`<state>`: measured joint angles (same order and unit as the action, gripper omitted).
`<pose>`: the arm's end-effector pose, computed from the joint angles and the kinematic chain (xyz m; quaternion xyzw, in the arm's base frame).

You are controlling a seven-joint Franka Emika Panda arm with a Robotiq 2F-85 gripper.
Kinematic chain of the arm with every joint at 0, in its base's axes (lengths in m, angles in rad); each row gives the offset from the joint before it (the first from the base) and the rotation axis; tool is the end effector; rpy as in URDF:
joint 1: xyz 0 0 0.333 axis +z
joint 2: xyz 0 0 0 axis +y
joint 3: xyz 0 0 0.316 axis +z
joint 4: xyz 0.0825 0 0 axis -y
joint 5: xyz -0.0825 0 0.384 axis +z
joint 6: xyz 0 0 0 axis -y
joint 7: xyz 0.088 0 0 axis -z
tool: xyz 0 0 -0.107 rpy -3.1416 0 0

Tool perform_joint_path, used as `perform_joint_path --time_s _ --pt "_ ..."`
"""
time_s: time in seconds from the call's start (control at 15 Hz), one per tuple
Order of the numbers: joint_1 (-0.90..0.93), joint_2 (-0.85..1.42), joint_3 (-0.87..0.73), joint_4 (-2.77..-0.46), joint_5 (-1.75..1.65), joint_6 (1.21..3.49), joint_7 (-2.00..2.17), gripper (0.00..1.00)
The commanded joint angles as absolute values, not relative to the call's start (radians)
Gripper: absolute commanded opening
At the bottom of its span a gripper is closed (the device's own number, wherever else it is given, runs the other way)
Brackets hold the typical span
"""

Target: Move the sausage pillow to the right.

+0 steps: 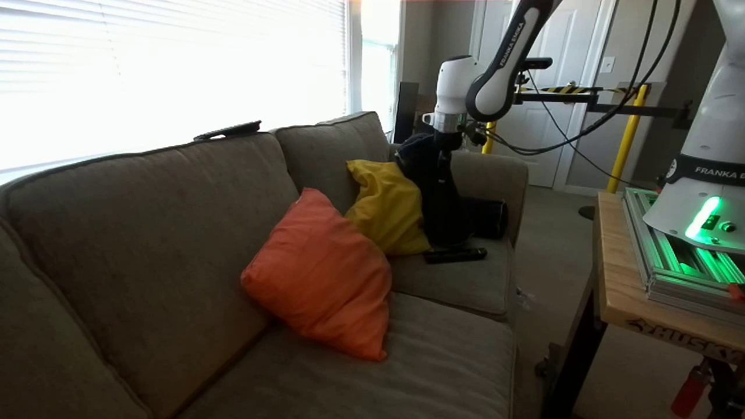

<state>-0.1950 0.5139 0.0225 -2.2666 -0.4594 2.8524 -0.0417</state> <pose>0.5267 -0.0669 0.1355 0.9857 0.1500 0.0287 0.0709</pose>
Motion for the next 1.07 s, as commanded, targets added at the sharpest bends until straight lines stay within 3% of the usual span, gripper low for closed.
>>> perform_joint_path --time_s 0.0,1.0 --pt "-0.145 0.649 -0.05 -2.193 -0.414 2.888 -0.148 1.0" --pt "-0.175 0.895 -0.015 -2.061 -0.376 2.949 -0.297 1.0"
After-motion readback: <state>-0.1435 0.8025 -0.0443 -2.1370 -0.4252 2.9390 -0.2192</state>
